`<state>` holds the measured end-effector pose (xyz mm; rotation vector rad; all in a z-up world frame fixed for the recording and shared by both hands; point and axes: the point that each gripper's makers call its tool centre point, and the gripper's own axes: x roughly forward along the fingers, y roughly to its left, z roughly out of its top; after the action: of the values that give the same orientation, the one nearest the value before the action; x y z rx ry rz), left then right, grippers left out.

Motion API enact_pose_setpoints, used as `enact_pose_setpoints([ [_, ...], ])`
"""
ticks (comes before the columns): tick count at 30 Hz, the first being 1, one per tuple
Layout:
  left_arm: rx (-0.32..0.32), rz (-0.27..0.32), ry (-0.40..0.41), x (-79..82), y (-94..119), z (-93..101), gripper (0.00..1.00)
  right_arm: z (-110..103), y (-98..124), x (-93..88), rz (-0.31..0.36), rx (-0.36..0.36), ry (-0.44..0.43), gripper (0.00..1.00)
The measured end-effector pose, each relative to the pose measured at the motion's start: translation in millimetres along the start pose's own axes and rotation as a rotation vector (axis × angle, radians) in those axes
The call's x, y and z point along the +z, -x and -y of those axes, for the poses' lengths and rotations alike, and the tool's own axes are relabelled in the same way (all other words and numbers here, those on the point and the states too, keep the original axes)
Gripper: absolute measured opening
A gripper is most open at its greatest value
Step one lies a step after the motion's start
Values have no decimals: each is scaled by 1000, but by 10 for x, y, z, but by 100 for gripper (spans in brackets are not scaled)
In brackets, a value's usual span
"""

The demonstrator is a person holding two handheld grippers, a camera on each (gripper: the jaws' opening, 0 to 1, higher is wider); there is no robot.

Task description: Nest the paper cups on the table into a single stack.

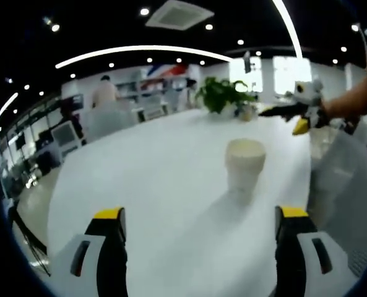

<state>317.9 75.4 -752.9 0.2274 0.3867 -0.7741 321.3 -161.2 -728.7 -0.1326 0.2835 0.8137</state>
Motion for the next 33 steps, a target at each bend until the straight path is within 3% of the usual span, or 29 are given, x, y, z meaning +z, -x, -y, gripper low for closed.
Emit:
enact_pose_setpoints([
  [4, -38, -28, -28, -56, -145, 86, 99, -102, -73, -119, -35, 35, 3, 97],
  [7, -69, -118, -81, -218, -278, 152, 94, -183, -165, -297, -92, 76, -19, 91],
  [9, -141, -129, -134, -258, -395, 295, 93, -239, -219, -440, -153, 110, -14, 86],
  [11, -176, -150, -141, -272, -489, 379, 93, -262, -284, -475, -163, 125, -14, 82],
  [20, -272, -135, -127, -144, -761, 545, 78, -410, -518, -521, -235, 228, 56, 64],
  [24, -303, -117, -174, -78, -839, 598, 57, -477, -616, -525, -258, 262, 70, 55],
  [25, -315, -118, -174, -73, -874, 616, 57, -554, -647, -528, -268, 308, 56, 50],
  [33, -370, -118, -165, -44, -970, 717, 52, -585, -787, -537, -287, 332, 93, 46],
])
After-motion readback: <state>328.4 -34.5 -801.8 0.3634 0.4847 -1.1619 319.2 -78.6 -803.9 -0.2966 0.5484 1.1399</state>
